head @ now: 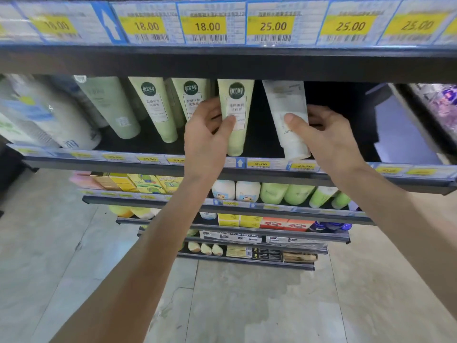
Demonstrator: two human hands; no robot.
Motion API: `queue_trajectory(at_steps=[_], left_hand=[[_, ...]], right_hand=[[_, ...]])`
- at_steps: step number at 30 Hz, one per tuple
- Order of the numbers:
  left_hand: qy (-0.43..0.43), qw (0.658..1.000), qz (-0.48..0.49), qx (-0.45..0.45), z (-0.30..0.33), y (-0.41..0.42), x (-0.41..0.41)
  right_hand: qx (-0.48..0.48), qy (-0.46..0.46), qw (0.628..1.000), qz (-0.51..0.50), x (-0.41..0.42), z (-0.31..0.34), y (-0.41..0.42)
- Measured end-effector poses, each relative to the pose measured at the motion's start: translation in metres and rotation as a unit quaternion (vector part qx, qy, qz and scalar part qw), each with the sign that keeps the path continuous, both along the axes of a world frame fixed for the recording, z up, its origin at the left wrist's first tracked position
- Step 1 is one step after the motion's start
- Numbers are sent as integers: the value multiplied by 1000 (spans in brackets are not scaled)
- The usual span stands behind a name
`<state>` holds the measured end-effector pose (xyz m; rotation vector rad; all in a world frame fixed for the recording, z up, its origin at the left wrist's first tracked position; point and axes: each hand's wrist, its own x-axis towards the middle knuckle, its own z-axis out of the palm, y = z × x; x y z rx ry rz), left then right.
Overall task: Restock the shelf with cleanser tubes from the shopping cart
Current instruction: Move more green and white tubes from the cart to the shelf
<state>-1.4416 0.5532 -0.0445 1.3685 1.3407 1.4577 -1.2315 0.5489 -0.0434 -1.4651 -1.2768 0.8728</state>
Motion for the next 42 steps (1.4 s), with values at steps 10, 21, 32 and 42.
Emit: queue_trajectory(at_steps=[10,21,32,42], left_hand=[[133,990,28,38,-18,-10,0],[214,976,41,27,-26,-18,2],[270,961,62,11,-32,5,2],[338,934,119,2,-34,19,12]], right_hand=[[35,-42,998,-26,-1,-13,12],[34,-81,996,4,6,-18,6],[39,-92,995,9,5,-17,1],[41,-101,994,14,7,-19,1]])
